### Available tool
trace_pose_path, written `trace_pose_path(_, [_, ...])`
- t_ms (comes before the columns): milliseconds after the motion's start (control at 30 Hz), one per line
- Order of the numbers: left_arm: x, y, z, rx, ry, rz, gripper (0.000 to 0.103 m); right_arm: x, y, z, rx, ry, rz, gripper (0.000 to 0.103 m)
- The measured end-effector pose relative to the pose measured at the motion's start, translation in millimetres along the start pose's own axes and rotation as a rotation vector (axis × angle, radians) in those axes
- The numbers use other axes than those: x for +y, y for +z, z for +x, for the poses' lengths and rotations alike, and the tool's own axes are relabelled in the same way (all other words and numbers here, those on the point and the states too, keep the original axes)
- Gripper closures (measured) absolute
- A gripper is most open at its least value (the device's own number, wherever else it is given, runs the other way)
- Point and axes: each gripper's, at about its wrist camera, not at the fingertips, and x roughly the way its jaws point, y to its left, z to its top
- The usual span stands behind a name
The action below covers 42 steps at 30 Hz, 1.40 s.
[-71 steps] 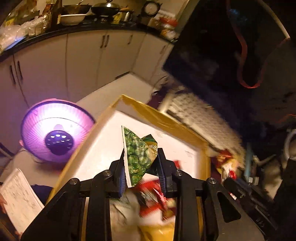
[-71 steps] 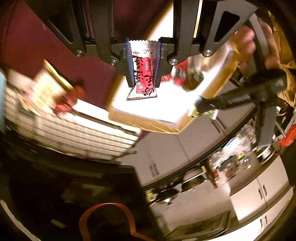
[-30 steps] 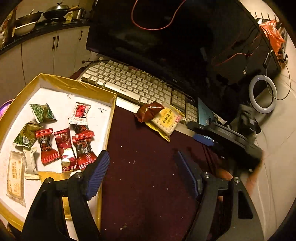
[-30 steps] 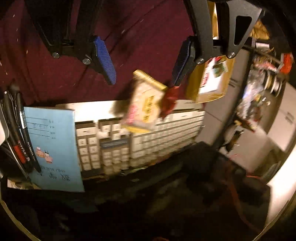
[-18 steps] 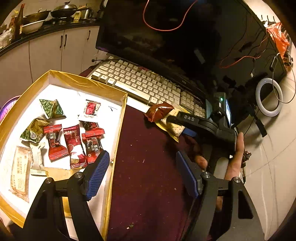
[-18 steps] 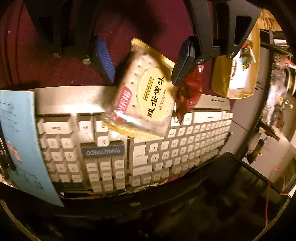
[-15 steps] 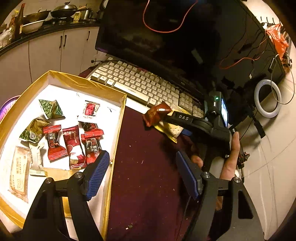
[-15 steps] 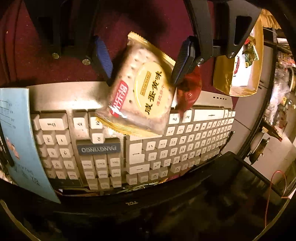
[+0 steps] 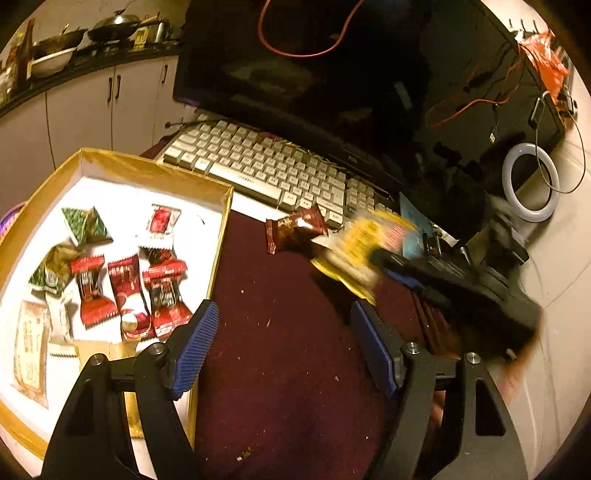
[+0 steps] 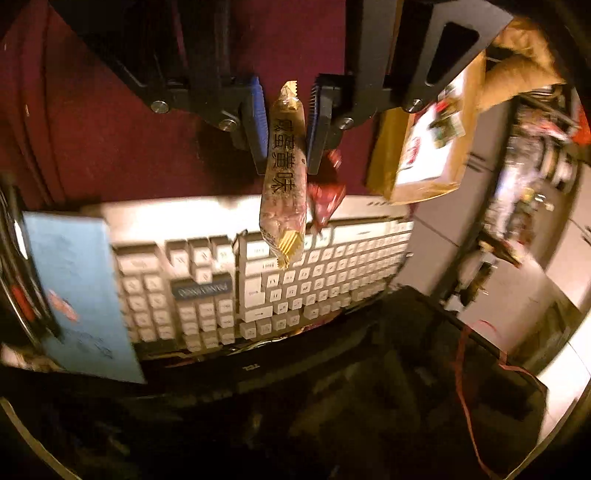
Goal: Organize snacks
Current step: 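Grasp the yellow cracker packet on the cloth with the right gripper, then grasp the brown chocolate with the left gripper while the right holds the cracker packet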
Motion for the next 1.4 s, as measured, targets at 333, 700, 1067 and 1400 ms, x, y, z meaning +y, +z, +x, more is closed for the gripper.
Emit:
trace_pose_path(333, [-41.5,41.9,65.5,0.1,0.119,0.206,0.029,-73.6,-63.8,-52.5,-0.103,0.04,0.12,0.084])
trace_pose_path(700, [-74.8,90.4,157.9,0.135,0.191,0.332,0.029,-91.6,-76.5,-51.2,-0.121,0.127,0.095,0.084])
trace_pose_path(1067, [-69.9,66.5,193.8,0.326,0.133,0.422,0.048,-87.0,-81.9,-45.3,-0.1,0.136,0.086,0.084])
trace_pose_path(1400, [-71.6,48.5,169.6,0.217,0.21,0.393,0.079,-87.2,-82.4,-45.0,-0.101,0.138,0.088,0.084])
